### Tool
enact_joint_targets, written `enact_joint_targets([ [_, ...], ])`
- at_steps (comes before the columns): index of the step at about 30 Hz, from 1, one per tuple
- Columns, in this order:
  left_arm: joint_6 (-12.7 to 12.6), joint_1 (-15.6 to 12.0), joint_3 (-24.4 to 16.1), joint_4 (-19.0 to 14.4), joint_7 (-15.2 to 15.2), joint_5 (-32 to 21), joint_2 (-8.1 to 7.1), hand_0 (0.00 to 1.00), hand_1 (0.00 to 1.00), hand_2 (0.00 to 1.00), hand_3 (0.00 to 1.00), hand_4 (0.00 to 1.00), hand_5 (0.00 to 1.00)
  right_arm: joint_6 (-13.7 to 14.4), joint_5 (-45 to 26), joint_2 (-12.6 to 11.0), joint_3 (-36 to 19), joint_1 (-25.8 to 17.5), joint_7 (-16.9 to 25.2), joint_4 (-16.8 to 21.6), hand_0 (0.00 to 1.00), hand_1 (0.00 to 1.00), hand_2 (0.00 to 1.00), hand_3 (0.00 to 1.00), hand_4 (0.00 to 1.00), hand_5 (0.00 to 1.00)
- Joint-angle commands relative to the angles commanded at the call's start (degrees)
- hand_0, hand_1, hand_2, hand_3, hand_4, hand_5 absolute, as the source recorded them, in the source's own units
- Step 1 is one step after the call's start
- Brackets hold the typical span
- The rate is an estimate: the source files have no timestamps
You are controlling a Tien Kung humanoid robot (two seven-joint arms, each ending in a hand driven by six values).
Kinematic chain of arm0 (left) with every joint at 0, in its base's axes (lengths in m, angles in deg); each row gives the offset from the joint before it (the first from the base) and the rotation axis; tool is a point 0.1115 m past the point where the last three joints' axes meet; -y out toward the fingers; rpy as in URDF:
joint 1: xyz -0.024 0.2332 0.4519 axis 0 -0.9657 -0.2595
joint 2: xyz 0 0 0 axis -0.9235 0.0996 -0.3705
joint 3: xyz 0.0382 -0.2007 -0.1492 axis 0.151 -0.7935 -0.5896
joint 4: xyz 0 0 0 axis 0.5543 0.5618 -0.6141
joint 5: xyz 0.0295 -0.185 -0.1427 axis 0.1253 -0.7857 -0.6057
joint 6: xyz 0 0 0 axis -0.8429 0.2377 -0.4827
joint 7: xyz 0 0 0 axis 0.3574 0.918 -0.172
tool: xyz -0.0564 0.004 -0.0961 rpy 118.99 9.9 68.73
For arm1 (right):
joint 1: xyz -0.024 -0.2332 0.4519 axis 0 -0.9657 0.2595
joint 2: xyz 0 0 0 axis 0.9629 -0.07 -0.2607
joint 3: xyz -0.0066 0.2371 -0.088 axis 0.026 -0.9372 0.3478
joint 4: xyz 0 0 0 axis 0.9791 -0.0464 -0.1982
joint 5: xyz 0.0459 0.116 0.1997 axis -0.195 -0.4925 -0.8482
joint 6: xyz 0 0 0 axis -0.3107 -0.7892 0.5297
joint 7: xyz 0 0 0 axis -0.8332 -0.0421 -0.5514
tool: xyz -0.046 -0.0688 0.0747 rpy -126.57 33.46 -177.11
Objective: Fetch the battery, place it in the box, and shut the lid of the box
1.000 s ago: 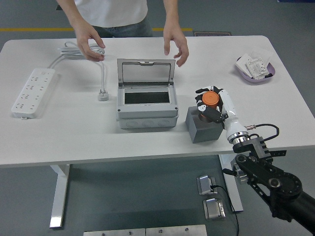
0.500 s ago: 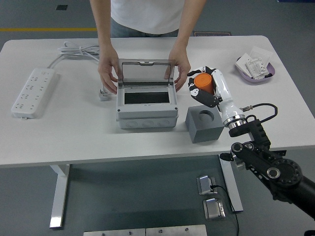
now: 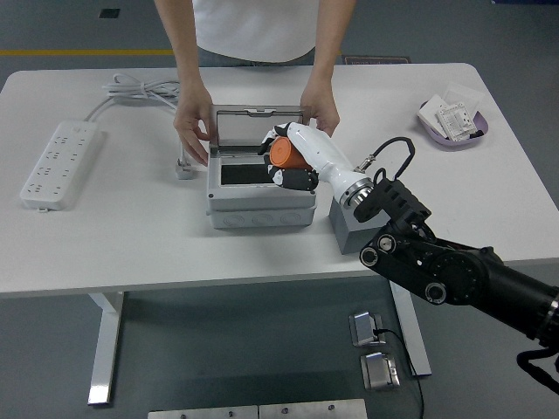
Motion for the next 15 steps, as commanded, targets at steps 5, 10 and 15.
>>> enact_joint_targets([
  [5, 0.12, 0.09, -0.62, -0.03, 0.36, 0.97, -0.14, 0.633, 0.687, 0.612, 0.602, 0.644, 0.073, 0.11, -2.82, 2.46, 4.49, 5.32, -0.02, -5.17, 0.137, 0.336, 0.444, 0.411, 0.002, 0.002],
  [10, 0.20, 0.48, -1.10, -0.05, 0.57, 1.87, -0.22, 0.633, 0.687, 0.612, 0.602, 0.644, 0.078, 0.50, -6.30, 4.68, 7.85, 8.45, 0.67, -8.86, 0.139, 0.337, 0.443, 0.406, 0.002, 0.002],
  [15, 0.29, 0.86, -1.60, -0.07, 0.79, 2.81, -0.17, 0.633, 0.687, 0.611, 0.600, 0.644, 0.084, 0.44, -9.99, 6.56, 10.47, 9.88, 2.05, -11.58, 0.141, 0.337, 0.443, 0.402, 0.002, 0.002],
])
